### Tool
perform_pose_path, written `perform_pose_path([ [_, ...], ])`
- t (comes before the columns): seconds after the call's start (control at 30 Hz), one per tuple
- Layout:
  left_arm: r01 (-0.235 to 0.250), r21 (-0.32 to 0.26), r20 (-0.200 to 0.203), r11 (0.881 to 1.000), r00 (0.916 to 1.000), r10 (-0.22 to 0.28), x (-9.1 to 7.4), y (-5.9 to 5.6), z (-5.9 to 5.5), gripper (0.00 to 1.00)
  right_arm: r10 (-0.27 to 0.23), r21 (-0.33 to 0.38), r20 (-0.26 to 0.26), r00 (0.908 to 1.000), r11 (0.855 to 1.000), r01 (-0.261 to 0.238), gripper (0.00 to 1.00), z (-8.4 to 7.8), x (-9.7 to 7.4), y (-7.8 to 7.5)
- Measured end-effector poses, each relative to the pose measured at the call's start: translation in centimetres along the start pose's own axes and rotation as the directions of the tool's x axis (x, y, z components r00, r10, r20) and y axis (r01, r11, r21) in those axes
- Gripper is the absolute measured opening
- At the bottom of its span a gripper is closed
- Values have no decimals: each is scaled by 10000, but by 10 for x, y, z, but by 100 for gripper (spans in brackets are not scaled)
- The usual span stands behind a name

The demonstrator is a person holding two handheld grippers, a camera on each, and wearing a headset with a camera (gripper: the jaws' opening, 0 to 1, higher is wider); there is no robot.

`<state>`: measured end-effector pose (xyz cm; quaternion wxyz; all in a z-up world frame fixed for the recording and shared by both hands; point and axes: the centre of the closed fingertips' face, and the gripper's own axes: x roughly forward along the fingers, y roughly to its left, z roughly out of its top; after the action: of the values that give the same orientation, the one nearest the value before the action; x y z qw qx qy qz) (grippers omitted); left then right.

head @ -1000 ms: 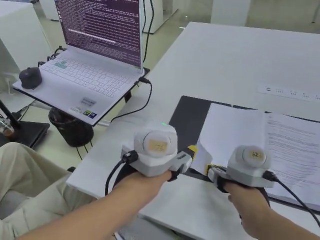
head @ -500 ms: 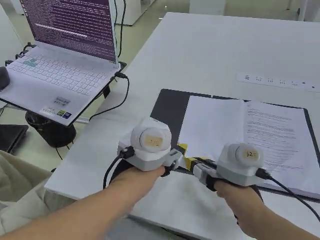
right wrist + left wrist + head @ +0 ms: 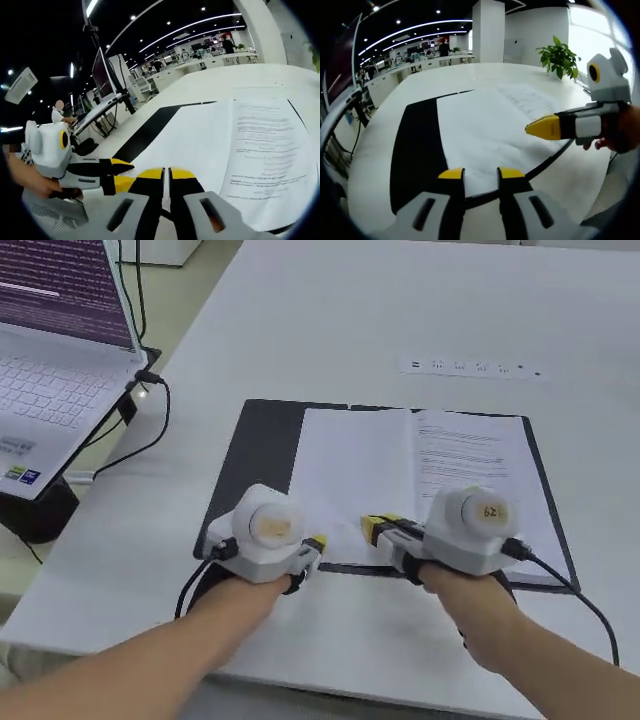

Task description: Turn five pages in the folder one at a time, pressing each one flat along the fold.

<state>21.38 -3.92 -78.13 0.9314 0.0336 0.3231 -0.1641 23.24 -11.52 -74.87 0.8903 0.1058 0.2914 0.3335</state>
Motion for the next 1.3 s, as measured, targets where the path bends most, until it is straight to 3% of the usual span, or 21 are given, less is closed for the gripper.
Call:
perform_pose_path([
  [0.13,-243,-23,-237,9997,9994,242,0,4,-14,24,-165,-23,31,9999,9999,165,1,7,4,-15],
  [0.2,-281,196,228,9994,9994,277,-2,3,-10,23,-273,-88,-19,9996,9996,272,0,10,6,-23],
  [0.37,-301,268,568,9992,9980,286,-2,4,-11,24,-453,-216,-84,9989,9987,451,0,19,16,-44],
  [0.67,-447,85,788,9990,9959,439,0,4,-12,23,-744,-136,-126,9971,9971,743,0,34,37,-79],
  [1.13,-490,-76,1029,9988,9935,495,1,4,-12,23,-944,-51,2,9955,9955,944,0,57,57,-98],
  [1.3,-520,-133,1107,9986,9924,531,0,4,-12,23,-937,-176,106,9955,9954,939,0,65,77,-115],
])
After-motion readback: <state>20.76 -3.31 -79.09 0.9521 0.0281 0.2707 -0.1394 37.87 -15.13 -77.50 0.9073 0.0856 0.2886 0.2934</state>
